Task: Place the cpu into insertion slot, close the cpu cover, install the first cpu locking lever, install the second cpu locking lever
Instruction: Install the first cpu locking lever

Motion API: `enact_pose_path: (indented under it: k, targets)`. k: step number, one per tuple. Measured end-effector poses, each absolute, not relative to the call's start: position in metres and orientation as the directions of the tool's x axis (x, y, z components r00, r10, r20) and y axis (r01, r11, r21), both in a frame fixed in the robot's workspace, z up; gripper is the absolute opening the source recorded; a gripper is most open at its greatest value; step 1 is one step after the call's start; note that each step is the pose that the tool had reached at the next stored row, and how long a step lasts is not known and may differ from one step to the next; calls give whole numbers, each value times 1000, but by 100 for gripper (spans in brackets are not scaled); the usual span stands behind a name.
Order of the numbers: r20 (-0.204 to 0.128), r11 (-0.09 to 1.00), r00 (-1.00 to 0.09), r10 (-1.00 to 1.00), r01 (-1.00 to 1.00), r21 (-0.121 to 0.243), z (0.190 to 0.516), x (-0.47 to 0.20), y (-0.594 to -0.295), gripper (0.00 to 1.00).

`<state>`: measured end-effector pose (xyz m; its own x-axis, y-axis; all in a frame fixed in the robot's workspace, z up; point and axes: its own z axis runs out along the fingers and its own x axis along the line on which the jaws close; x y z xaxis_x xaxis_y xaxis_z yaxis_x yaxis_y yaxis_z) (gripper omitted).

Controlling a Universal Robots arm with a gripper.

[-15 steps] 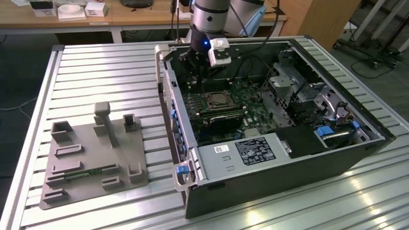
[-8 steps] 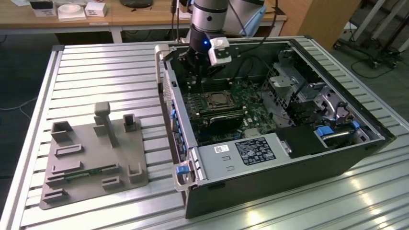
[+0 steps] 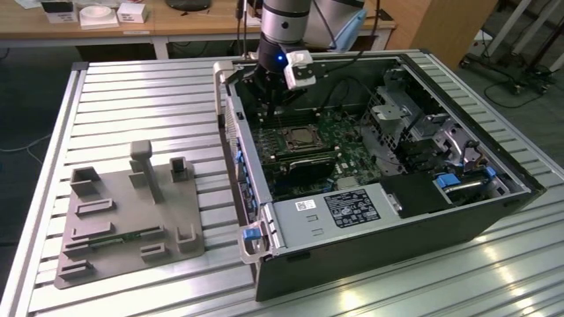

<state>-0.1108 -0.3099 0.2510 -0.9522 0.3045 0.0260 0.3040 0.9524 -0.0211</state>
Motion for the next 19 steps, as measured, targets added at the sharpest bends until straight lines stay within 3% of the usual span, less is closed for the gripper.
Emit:
enact_pose_path:
  k: [19]
  targets:
    - [26, 986, -985, 168, 168, -20, 249, -109, -304, 11]
